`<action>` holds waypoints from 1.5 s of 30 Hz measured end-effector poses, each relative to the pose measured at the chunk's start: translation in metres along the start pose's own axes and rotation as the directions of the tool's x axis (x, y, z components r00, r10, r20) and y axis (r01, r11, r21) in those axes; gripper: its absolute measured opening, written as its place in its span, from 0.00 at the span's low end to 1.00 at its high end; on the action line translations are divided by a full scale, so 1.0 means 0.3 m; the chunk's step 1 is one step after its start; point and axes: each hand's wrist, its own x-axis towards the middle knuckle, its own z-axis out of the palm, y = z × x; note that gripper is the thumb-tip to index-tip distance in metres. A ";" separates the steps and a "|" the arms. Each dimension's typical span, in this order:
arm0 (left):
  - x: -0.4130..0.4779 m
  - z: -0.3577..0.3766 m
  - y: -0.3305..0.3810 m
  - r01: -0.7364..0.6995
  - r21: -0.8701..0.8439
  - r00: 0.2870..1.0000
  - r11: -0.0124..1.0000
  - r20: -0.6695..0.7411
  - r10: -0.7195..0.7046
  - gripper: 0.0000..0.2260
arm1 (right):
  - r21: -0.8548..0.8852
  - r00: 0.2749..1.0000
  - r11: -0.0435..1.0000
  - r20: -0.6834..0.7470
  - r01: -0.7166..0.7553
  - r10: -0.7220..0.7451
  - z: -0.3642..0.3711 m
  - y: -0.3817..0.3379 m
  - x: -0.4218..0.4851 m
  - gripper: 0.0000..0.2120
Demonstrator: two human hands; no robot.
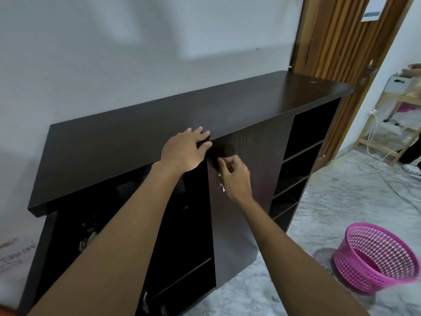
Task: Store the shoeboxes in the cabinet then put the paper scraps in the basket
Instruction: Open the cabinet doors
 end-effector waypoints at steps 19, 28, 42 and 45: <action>-0.012 0.004 -0.007 0.019 -0.018 1.000 1.000 0.014 -0.019 0.20 | -0.126 0.960 0.964 0.129 -0.235 0.251 -0.367 -0.201 -0.230 0.30; -0.001 0.013 -0.027 -0.012 -0.044 1.000 0.999 0.003 0.012 0.20 | -0.270 0.973 0.947 0.106 -0.172 0.207 -0.435 -0.258 -0.192 0.35; 0.087 0.035 0.126 -0.108 -0.010 0.994 0.994 0.032 0.109 0.20 | -0.668 0.958 0.720 -0.287 -0.189 -0.015 -0.802 -0.170 -0.275 0.18; 0.144 0.059 0.210 -0.133 -0.007 0.990 0.991 0.044 0.133 0.19 | -0.798 0.913 0.528 -0.397 -0.291 -0.097 -0.831 -0.138 -0.259 0.18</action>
